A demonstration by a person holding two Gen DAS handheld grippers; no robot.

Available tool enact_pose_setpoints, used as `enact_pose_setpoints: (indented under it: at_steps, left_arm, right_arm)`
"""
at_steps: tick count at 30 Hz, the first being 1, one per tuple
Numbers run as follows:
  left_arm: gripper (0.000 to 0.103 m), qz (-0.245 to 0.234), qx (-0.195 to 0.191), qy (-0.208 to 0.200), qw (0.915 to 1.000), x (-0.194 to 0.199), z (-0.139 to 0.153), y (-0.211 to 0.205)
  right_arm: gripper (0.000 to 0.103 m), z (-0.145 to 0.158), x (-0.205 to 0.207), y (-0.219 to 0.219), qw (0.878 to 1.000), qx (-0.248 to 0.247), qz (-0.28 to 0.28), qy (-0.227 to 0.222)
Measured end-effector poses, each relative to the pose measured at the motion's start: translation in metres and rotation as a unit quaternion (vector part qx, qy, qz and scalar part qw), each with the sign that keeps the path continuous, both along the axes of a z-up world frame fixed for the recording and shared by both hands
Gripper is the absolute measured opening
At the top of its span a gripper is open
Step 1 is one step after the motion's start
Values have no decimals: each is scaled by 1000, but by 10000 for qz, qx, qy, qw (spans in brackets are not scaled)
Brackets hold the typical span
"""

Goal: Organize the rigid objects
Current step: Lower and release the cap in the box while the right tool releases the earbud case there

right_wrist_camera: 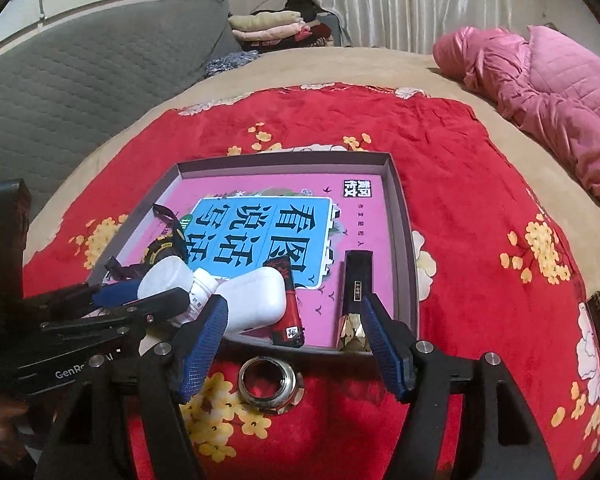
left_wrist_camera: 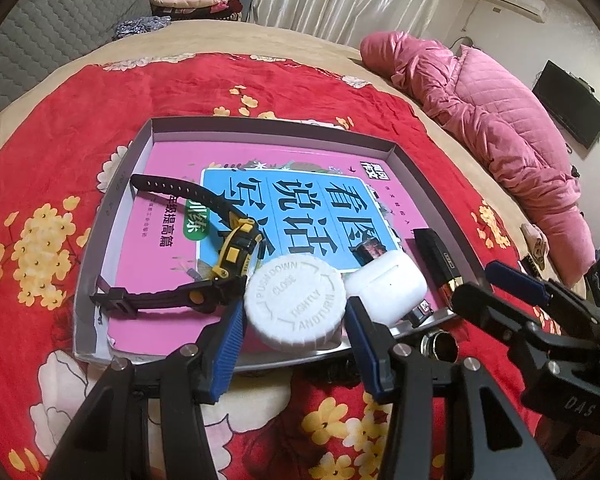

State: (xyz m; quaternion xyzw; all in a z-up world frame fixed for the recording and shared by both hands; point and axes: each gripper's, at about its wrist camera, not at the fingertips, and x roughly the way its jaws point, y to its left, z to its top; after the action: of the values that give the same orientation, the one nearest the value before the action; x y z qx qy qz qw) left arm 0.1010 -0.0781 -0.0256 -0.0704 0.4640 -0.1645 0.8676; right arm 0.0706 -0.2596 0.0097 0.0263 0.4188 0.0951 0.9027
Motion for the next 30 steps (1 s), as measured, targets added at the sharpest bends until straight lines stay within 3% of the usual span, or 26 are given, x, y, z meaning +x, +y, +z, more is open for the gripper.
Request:
enact_pose_setpoints:
  at_steps: [30]
  left_arm:
    - [50,-116,-15,-60,9999,-21,20,-2]
  right_arm:
    - [72,-9,-17,-5,9996,-1,-268,-33]
